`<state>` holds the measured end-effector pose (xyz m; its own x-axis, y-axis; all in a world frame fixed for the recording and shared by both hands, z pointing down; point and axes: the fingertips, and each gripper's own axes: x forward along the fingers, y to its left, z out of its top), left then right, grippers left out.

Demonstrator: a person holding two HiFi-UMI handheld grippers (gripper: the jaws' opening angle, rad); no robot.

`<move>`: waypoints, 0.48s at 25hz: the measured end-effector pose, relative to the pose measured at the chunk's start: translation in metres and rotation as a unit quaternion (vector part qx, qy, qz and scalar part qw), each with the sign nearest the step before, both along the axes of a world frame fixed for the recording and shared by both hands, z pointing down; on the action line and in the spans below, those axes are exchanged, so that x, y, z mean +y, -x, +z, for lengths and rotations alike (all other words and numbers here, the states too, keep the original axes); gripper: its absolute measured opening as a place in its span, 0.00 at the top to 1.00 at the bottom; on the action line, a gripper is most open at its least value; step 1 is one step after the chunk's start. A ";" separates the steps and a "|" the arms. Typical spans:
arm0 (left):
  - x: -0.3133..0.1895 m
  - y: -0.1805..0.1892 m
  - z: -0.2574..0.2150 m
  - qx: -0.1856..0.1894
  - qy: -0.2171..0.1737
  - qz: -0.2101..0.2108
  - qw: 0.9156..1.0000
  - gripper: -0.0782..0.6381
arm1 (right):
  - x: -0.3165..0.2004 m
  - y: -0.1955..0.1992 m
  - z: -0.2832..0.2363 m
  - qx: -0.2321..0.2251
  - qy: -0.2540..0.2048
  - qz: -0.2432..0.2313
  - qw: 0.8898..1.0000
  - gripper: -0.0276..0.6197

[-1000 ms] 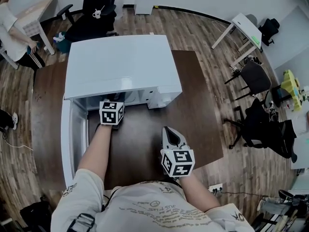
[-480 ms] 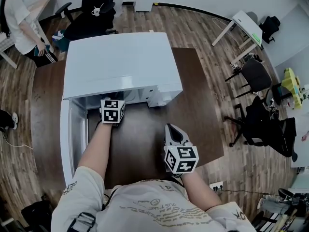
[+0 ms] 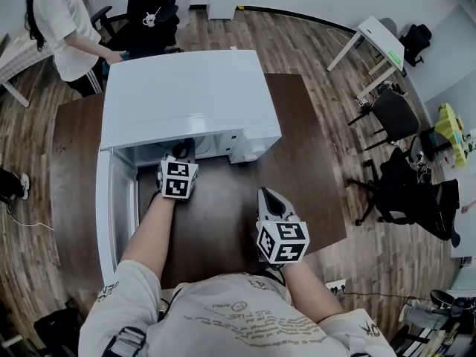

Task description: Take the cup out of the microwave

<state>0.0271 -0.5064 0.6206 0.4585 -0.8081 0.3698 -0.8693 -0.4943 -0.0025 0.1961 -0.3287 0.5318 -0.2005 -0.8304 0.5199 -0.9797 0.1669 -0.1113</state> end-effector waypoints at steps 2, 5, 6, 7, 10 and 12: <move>0.009 -0.004 -0.002 0.002 0.001 0.004 1.000 0.87 | 0.001 0.001 0.000 -0.003 0.000 -0.001 1.000 0.94; 0.022 -0.010 -0.012 0.000 -0.010 0.015 1.000 0.87 | 0.004 0.005 -0.001 -0.008 -0.002 -0.007 1.000 0.94; 0.026 -0.013 -0.017 0.002 -0.015 0.018 1.000 0.87 | 0.005 0.006 -0.002 -0.009 -0.004 -0.009 1.000 0.94; 0.031 -0.016 -0.022 0.005 -0.020 0.021 1.000 0.87 | 0.006 0.007 -0.003 -0.010 -0.005 -0.011 1.000 0.94; 0.046 -0.025 -0.033 0.019 -0.028 0.032 0.999 0.87 | 0.009 0.013 -0.005 -0.016 -0.007 -0.017 1.000 0.94; 0.060 -0.030 -0.036 0.021 -0.030 0.042 0.998 0.87 | 0.012 0.020 -0.008 -0.024 -0.010 -0.023 0.999 0.94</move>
